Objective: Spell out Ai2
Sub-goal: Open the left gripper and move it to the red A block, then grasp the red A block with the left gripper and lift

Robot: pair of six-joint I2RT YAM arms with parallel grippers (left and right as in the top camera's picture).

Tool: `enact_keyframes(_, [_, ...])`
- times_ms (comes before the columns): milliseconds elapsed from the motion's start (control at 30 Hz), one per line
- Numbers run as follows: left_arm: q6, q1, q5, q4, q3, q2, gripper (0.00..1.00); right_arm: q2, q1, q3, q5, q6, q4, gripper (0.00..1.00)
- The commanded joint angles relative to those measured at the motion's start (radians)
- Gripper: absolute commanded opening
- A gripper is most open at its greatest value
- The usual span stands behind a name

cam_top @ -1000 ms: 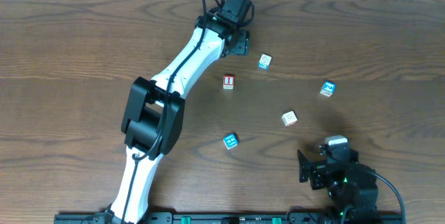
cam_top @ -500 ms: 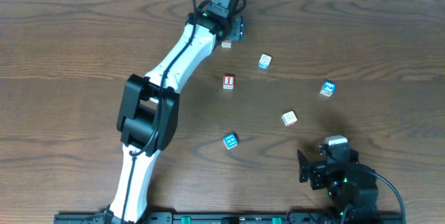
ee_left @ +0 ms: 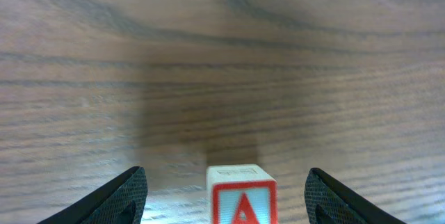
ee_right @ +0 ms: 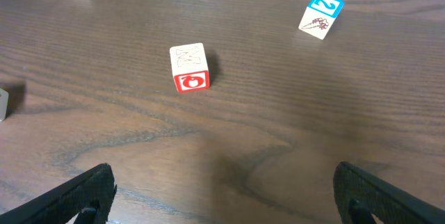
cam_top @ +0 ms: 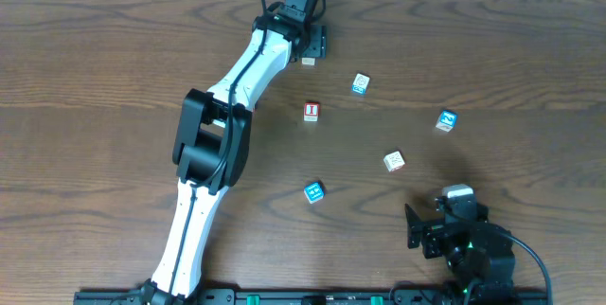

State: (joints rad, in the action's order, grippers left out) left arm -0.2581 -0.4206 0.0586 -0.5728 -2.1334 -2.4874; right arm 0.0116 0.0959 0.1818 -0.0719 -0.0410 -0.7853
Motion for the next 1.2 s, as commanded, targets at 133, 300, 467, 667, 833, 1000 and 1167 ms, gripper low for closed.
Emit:
enact_keyframes(133, [0.001,-0.022,0.009,-0.017,-0.029,-0.011,0.74,-0.006,-0.006,-0.009,-0.004,-0.001,0.001,0.99])
enact_keyframes(300, [0.017,-0.03,-0.046,-0.05,-0.029,-0.011,0.74,-0.006,-0.006,-0.009,-0.004,-0.001,0.0,0.99])
enact_keyframes(467, [0.018,-0.033,-0.063,-0.054,-0.016,-0.013,0.74,-0.006,-0.006,-0.009,-0.004,-0.001,0.001,0.99])
enact_keyframes(667, [0.006,-0.034,-0.061,-0.049,-0.015,-0.026,0.7,-0.006,-0.006,-0.009,-0.004,-0.001,0.001,0.99])
enact_keyframes(833, [-0.005,-0.04,-0.058,-0.049,-0.015,-0.037,0.64,-0.006,-0.006,-0.009,-0.004,-0.001,0.0,0.99])
enact_keyframes(1000, [-0.009,-0.044,-0.055,-0.051,-0.015,-0.04,0.6,-0.006,-0.006,-0.009,-0.004,-0.001,0.0,0.99])
enact_keyframes(1167, [-0.009,-0.044,-0.055,-0.051,-0.015,-0.04,0.55,-0.006,-0.006,-0.009,-0.004,-0.001,0.001,0.99])
